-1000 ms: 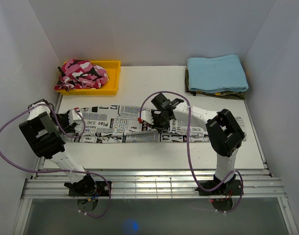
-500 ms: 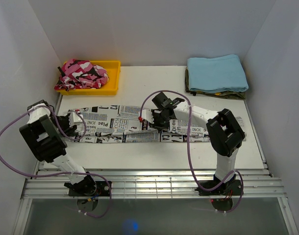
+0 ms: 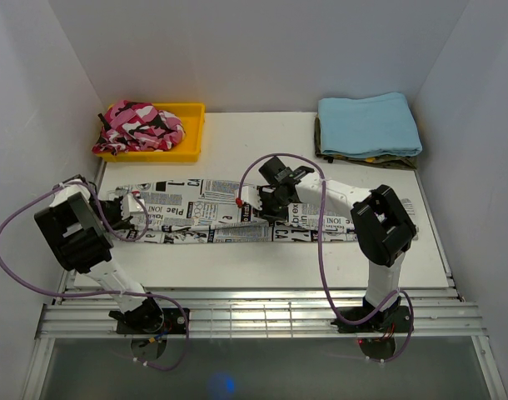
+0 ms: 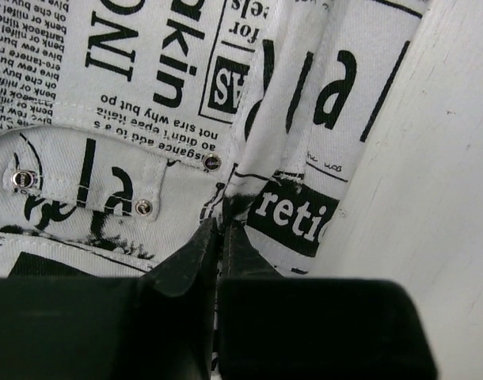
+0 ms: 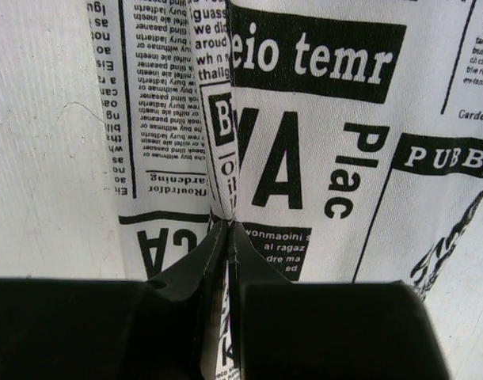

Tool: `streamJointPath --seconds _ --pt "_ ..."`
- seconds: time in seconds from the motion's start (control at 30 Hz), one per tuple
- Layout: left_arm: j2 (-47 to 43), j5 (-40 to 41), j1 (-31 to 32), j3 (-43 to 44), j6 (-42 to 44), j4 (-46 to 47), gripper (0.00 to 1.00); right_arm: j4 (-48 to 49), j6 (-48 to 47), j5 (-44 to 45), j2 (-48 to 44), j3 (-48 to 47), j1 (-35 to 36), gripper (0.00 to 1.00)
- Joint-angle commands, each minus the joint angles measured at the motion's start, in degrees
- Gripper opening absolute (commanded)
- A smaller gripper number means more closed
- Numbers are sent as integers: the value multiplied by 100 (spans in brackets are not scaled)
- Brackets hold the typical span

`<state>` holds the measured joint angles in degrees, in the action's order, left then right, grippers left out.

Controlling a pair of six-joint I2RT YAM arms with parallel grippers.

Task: Fold and stack the trousers
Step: Fold the trousers

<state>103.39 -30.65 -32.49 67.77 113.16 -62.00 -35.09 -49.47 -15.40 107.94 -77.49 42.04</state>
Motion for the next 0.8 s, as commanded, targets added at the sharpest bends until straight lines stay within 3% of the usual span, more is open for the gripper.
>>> streamJointPath --seconds 0.0,0.1,0.4,0.77 --pt "-206 -55 23 -62 426 267 10 -86 78 -113 -107 -231 -38 8" --pt "-258 -98 15 87 269 267 0 -77 96 -52 -133 -275 -56 8" --pt "-337 -731 -73 1431 -848 294 0 -103 201 81 -370 -670 -240 8" --pt "-1198 -714 -424 1046 -814 136 0 -358 192 -182 -931 -268 -240 8"
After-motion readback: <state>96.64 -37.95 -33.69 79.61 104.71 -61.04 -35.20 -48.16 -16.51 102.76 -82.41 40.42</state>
